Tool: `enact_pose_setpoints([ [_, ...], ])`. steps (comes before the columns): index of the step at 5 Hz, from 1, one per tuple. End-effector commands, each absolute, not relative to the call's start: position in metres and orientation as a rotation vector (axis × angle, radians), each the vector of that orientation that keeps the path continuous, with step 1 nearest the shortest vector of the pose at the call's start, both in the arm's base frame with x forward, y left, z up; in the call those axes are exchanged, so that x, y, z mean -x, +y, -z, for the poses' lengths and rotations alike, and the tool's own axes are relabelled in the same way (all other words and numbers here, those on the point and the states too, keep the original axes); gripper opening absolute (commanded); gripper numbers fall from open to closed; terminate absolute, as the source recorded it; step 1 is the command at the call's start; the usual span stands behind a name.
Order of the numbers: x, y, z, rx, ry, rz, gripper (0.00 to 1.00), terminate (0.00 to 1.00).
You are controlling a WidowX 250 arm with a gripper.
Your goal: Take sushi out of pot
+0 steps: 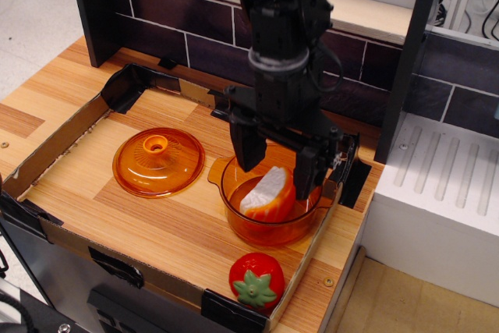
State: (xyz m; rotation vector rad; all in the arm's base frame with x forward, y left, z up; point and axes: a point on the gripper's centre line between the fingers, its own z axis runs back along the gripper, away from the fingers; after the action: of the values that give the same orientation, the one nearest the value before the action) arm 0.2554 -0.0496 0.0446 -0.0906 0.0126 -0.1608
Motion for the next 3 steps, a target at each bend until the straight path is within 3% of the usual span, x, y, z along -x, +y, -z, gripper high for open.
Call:
enact_pose_setpoints([
  [1, -0.255, -0.048, -0.037, 0.073, -0.011, 0.132, 1.00, 0.00],
  [3, -0.258, -0.049, -0.025, 0.062, 0.008, 0.110, 1.00, 0.00],
])
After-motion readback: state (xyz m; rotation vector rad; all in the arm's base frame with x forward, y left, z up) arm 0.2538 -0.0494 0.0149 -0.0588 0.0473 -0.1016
